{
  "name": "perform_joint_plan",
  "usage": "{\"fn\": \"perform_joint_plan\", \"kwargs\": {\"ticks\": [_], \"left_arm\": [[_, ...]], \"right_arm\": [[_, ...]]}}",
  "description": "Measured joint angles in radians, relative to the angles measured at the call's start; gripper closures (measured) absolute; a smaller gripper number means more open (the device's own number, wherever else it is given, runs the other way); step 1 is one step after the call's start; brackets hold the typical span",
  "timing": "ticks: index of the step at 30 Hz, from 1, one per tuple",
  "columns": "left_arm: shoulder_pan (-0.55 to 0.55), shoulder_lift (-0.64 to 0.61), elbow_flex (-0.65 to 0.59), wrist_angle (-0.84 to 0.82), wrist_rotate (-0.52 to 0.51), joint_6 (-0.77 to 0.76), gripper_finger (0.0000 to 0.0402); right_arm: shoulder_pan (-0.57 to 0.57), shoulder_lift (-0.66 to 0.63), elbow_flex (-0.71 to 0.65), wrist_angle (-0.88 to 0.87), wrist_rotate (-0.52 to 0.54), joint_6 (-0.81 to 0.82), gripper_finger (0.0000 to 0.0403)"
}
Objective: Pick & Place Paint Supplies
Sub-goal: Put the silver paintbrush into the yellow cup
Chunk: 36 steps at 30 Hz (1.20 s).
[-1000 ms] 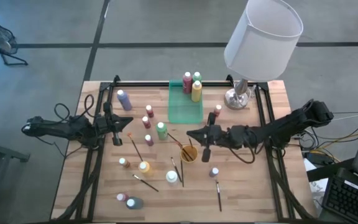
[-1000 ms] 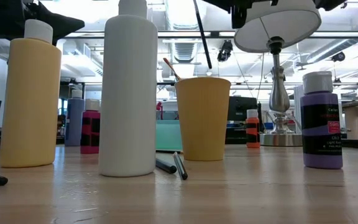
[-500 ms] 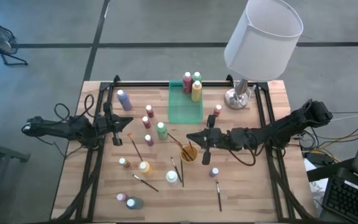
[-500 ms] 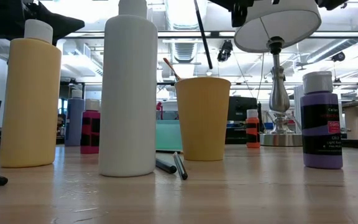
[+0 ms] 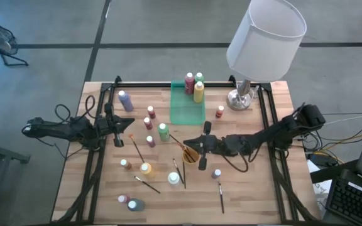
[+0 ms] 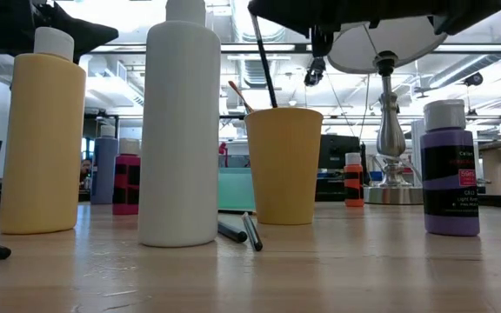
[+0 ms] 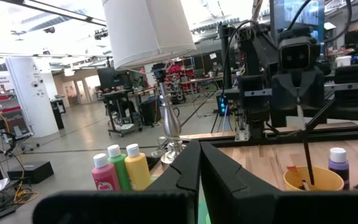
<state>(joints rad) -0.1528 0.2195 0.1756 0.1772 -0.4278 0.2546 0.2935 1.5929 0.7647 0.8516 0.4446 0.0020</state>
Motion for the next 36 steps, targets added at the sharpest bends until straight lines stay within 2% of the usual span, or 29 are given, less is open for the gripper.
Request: {"fn": "perform_joint_plan", "kwargs": {"ticks": [3, 7, 16, 21, 28, 36], "left_arm": [[0.000, 0.000, 0.000, 0.000, 0.000, 0.000, 0.0385], [0.000, 0.000, 0.000, 0.000, 0.000, 0.000, 0.0385], [0.000, 0.000, 0.000, 0.000, 0.000, 0.000, 0.0385], [0.000, 0.000, 0.000, 0.000, 0.000, 0.000, 0.0385], [0.000, 0.000, 0.000, 0.000, 0.000, 0.000, 0.0385], [0.000, 0.000, 0.000, 0.000, 0.000, 0.000, 0.0385]], "right_arm": [[0.018, 0.012, 0.000, 0.012, 0.011, 0.000, 0.0395], [0.043, 0.033, 0.000, 0.028, 0.098, 0.001, 0.0395], [0.047, 0.096, -0.002, 0.054, 0.214, 0.058, 0.0395], [0.055, 0.111, -0.007, 0.057, 0.220, 0.083, 0.0395], [0.089, 0.111, -0.056, 0.102, 0.292, 0.108, 0.0395], [0.097, 0.113, -0.089, 0.132, 0.296, 0.144, 0.0395]]}}
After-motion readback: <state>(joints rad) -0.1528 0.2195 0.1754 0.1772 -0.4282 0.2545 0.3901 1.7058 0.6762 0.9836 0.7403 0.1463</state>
